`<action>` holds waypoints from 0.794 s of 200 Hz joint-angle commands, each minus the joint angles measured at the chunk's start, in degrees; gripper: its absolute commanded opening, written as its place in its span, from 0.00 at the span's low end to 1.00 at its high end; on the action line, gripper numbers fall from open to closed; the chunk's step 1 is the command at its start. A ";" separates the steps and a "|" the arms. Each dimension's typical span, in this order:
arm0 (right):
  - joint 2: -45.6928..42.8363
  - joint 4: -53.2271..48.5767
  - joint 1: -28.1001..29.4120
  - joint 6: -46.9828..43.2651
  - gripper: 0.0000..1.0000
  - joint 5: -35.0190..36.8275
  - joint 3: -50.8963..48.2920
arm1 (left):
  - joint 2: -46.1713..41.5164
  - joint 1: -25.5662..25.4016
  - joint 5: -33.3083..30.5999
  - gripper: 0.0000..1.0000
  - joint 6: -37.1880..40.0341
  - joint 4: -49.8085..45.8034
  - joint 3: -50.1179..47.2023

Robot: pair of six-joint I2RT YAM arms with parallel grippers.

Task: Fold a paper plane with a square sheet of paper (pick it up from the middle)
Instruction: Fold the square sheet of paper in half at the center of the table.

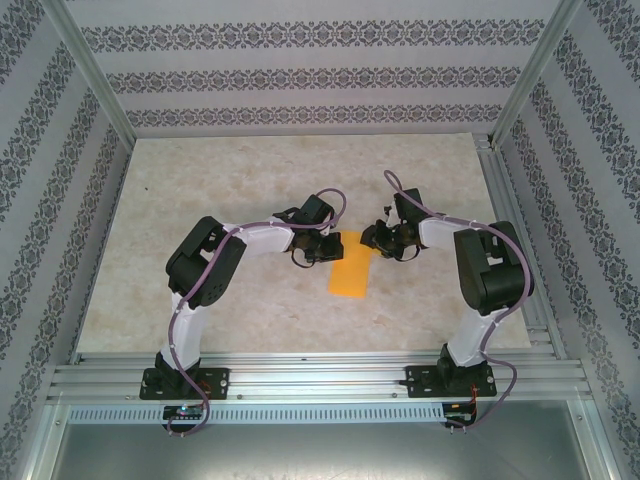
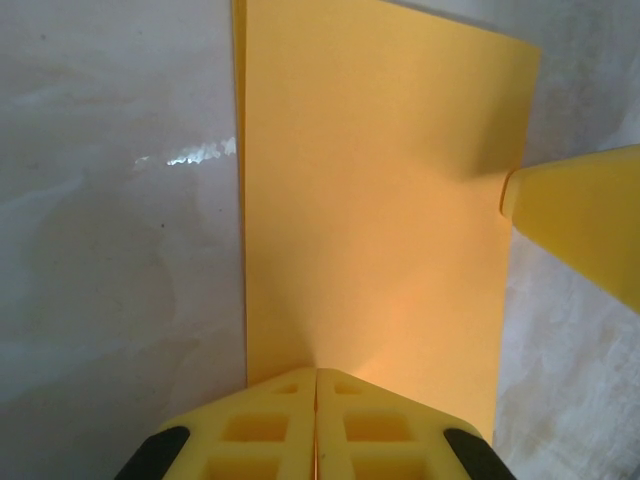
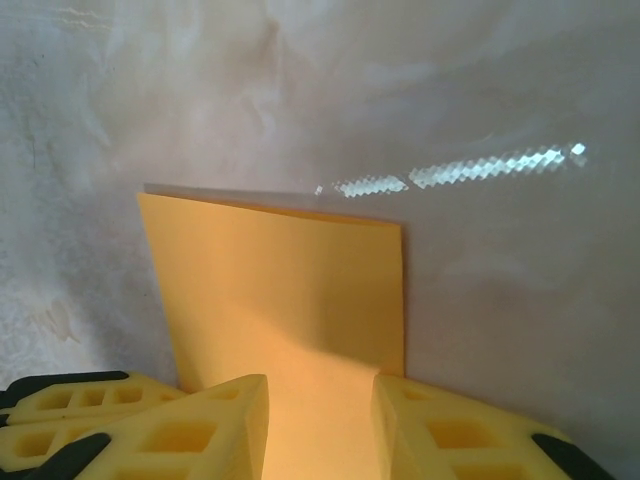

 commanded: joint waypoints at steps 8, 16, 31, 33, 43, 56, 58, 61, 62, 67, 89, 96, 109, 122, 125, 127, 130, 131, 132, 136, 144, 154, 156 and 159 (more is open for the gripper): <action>-5.29 -2.59 0.87 -1.15 0.34 1.06 -1.55 | 0.92 -0.88 -0.93 0.10 0.71 -2.87 -0.81; -6.80 -2.35 1.39 -0.58 0.34 0.65 -2.20 | 0.91 -0.90 -0.91 0.10 0.71 -2.86 -0.83; -8.90 -0.32 2.70 0.92 0.35 -0.54 -4.30 | 0.84 -0.92 -0.86 0.10 0.59 -2.70 -0.99; -9.10 -0.03 2.83 1.18 0.35 -0.69 -4.77 | 0.84 -0.92 -0.90 0.10 0.58 -2.69 -0.94; -9.89 1.57 3.73 2.34 0.35 -0.82 -6.64 | 0.81 -0.88 -0.78 0.10 0.53 -2.69 -0.99; -10.09 3.77 4.42 3.72 0.35 -0.55 -9.15 | 0.84 -0.92 -0.84 0.10 0.65 -2.77 -0.98; -9.98 4.03 4.51 3.96 0.34 -0.45 -9.50 | 0.80 -0.92 -0.83 0.10 0.71 -2.77 -0.99; -9.97 4.29 4.53 4.11 0.34 -0.29 -9.78 | 0.84 -0.97 -0.78 0.10 0.77 -2.78 -0.99; -9.92 4.56 4.54 4.28 0.34 -0.18 -10.12 | 0.84 -0.94 -0.77 0.10 0.78 -2.78 -0.99; -9.62 5.15 4.57 4.59 0.34 -0.05 -10.79 | 0.79 -0.92 -0.84 0.10 0.74 -2.78 -0.99; -7.60 7.95 4.86 5.57 0.33 0.12 -14.12 | 0.83 -0.92 -0.80 0.10 0.72 -2.78 -0.99; -7.05 8.51 4.93 5.68 0.33 -0.03 -14.80 | 0.84 -0.92 -0.85 0.10 0.78 -2.73 -1.06; -7.16 8.75 5.00 5.88 0.33 0.15 -15.89 | 0.75 -0.92 -0.86 0.10 0.73 -2.70 -1.10; -8.33 8.33 4.99 5.86 0.33 0.23 -16.25 | 0.82 -0.92 -0.84 0.10 0.75 -2.69 -1.08; -9.07 8.10 5.00 5.91 0.33 0.17 -16.37 | 0.79 -0.92 -0.82 0.10 0.75 -2.73 -1.08; -9.48 7.99 5.05 5.94 0.33 0.15 -16.42 | 0.83 -0.92 -0.80 0.10 0.77 -2.79 -1.08; -10.18 7.91 5.16 5.95 0.33 0.10 -16.46 | 0.84 -0.92 -0.79 0.10 0.76 -2.78 -1.08; -10.42 7.85 5.16 5.99 0.33 0.08 -16.51 | 0.84 -0.92 -0.78 0.10 0.77 -2.78 -1.08; -10.68 7.81 5.20 6.02 0.33 0.07 -16.53 | 0.84 -0.92 -0.81 0.10 0.78 -2.78 -1.08; -11.58 7.55 5.28 6.08 0.33 -0.02 -16.60 | 0.84 -0.92 -0.81 0.10 0.77 -2.78 -1.14; -13.57 6.97 5.49 6.27 0.33 0.13 -16.80 | 0.78 -0.93 -0.77 0.10 0.71 -2.78 -1.16; -15.70 6.74 5.92 6.60 0.34 -0.09 -17.28 | 0.71 -0.92 -0.86 0.10 0.68 -2.78 -1.23; -16.12 6.84 6.01 6.73 0.33 -0.13 -17.38 | 0.68 -0.92 -0.92 0.10 0.67 -2.78 -1.25; -16.65 7.08 6.17 6.91 0.34 -0.34 -17.57 | 0.67 -0.92 -0.90 0.10 0.59 -2.70 -1.25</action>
